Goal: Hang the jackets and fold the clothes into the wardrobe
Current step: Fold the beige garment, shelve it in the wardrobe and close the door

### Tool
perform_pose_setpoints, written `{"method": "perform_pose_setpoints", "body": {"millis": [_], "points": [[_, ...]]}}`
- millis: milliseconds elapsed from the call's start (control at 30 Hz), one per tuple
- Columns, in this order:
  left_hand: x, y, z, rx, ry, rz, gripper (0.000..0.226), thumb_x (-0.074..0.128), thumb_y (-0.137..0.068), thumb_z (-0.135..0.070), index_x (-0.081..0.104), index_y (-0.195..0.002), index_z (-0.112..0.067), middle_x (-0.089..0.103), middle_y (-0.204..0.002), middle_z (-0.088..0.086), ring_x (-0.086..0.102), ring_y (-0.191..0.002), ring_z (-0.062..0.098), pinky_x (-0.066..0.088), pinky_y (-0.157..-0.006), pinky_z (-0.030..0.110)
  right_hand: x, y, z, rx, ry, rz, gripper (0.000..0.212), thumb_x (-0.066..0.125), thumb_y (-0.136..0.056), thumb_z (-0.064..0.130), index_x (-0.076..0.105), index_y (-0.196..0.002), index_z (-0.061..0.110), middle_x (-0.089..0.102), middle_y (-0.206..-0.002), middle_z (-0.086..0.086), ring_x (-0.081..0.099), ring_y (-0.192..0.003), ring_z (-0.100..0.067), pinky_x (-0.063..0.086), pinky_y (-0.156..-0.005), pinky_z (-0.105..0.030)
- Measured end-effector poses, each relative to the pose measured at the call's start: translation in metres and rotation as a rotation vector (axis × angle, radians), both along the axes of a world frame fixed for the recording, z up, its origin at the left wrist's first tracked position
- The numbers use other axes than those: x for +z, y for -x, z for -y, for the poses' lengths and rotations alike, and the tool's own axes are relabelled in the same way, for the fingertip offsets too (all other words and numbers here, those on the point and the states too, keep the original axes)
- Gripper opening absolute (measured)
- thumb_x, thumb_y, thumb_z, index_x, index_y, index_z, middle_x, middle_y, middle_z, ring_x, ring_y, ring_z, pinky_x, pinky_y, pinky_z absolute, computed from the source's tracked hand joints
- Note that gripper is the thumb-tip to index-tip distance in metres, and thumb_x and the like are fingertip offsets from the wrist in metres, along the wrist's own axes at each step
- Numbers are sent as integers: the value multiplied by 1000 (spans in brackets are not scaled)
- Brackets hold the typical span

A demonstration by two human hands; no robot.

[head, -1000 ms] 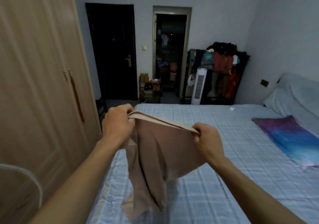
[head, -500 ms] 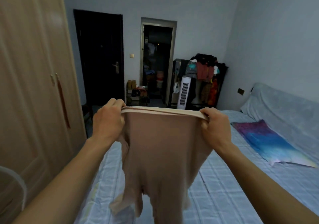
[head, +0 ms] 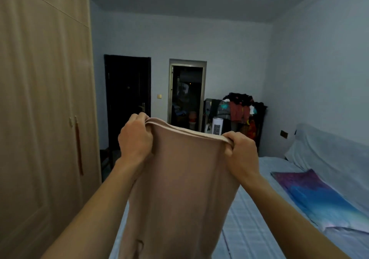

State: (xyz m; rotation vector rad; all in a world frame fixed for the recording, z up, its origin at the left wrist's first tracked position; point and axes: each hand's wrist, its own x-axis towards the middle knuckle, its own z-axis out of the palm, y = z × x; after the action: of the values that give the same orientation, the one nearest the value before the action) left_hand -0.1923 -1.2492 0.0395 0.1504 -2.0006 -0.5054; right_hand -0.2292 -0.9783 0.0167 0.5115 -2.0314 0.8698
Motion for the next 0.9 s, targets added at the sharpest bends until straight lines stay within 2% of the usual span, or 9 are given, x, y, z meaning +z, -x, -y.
{"method": "perform_pose_setpoints", "body": {"millis": [100, 300, 333, 400, 500, 633, 700, 767, 900], "points": [[-4, -3, -12, -77, 210, 127, 9, 53, -91, -11, 56, -93, -19, 56, -89, 3, 57, -75, 30, 51, -64, 47, -3, 11, -37, -21, -19, 27, 24, 58, -85, 1, 73, -94, 17, 68, -87, 1, 59, -77, -12, 47, -69, -26], [4, -16, -13, -71, 573, 323, 5, 52, -97, -19, 48, -100, -22, 51, -69, -1, 49, -61, 21, 41, -55, 36, 3, 26, -85, -63, -119, 5, 18, 59, -88, 5, 71, -95, 15, 69, -85, -4, 61, -75, -20, 53, -66, -38], [7, -18, -11, -83, 619, 352, 5, 51, -99, -25, 47, -99, -22, 48, -66, -3, 48, -58, 19, 42, -55, 36, 5, 26, -91, -68, -124, -7, 17, 59, -88, 6, 72, -95, 14, 70, -85, -4, 61, -75, -21, 53, -66, -38], [15, -22, -3, -165, 643, 441, 23, 48, -97, -49, 49, -95, -26, 49, -64, -6, 49, -57, 13, 48, -57, 38, 6, 26, -102, -72, -116, -30, 14, 60, -90, 9, 72, -92, 15, 70, -82, -4, 62, -72, -21, 53, -63, -38], [26, -31, 11, -370, 649, 493, 47, 47, -84, -73, 54, -77, -27, 51, -57, -12, 51, -52, 6, 42, -54, 21, 3, 25, -116, -54, -142, -54, 13, 59, -92, 12, 71, -89, 17, 70, -79, -1, 62, -69, -18, 54, -63, -40], [31, -35, 27, -493, 674, 421, 38, 62, -85, -54, 47, -62, -28, 45, -55, -13, 48, -50, 7, 37, -52, 18, -3, 23, -116, -58, -222, -69, 16, 58, -92, 7, 71, -94, 16, 70, -87, -2, 64, -75, -21, 56, -67, -44], [30, -32, 36, -436, 702, 365, 25, 66, -88, -37, 54, -68, -26, 50, -65, -14, 50, -57, 3, 44, -56, 27, -4, 23, -111, -79, -231, -82, 19, 56, -92, 4, 70, -98, 15, 69, -90, -3, 64, -77, -23, 56, -67, -44], [28, -29, 46, -375, 699, 291, 16, 67, -90, -20, 59, -78, -25, 53, -75, -11, 53, -64, 8, 46, -58, 31, -5, 23, -105, -120, -224, -91, 20, 55, -91, 2, 70, -99, 13, 68, -92, -5, 64, -77, -26, 55, -66, -43], [22, -29, 61, -331, 605, 185, 10, 50, -95, -27, 57, -89, -26, 56, -82, -6, 57, -67, 16, 48, -59, 37, -6, 22, -95, -172, -186, -63, 12, 56, -93, 9, 68, -93, 12, 67, -85, -6, 62, -72, -27, 54, -63, -43]]}}
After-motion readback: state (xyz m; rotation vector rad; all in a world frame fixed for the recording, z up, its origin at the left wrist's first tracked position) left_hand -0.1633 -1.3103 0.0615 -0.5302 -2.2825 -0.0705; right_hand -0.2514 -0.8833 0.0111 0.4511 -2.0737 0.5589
